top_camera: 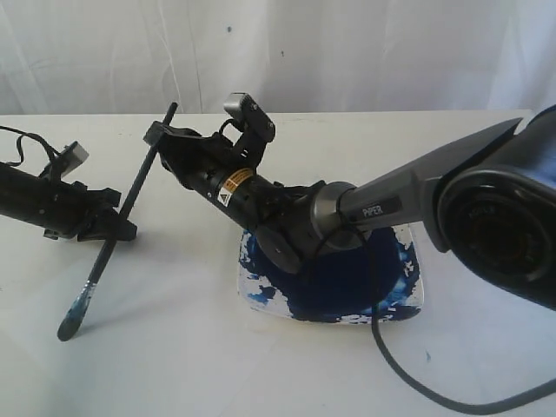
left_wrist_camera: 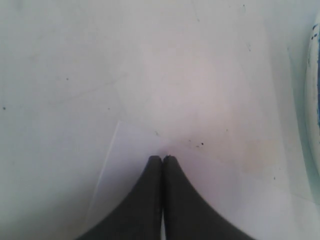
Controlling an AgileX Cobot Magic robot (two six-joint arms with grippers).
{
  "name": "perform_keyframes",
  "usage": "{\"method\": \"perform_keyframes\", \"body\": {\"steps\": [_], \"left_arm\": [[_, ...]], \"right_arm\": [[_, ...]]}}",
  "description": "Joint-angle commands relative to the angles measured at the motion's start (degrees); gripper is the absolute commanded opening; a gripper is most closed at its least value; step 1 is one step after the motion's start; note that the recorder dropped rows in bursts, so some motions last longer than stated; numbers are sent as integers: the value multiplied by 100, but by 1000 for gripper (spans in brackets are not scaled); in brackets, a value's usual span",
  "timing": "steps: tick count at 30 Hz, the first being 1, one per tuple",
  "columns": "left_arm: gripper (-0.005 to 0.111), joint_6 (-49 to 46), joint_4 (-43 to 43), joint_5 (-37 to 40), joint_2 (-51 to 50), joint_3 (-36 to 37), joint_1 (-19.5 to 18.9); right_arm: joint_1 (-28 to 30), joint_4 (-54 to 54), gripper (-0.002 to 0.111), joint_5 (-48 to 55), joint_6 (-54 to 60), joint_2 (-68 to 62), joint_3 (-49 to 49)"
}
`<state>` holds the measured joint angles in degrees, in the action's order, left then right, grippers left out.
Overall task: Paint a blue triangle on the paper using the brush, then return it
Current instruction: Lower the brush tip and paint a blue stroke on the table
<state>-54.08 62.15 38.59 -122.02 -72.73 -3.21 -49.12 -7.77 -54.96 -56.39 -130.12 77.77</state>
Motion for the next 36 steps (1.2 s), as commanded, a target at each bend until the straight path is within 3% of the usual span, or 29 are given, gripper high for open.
{"method": "perform_keyframes", "body": {"steps": [1,10,36], "left_arm": [[0,-10,-52,-1,-32,8,-4],[0,-10,-52,-1,-32,8,-4],[0,-10,-52,-1,-32,8,-4]], "right_arm": [[-16,9,0,99,300,-32,49],[149,43,0,78,958,-32,109],[907,148,0,78,1288,-32,109]]}}
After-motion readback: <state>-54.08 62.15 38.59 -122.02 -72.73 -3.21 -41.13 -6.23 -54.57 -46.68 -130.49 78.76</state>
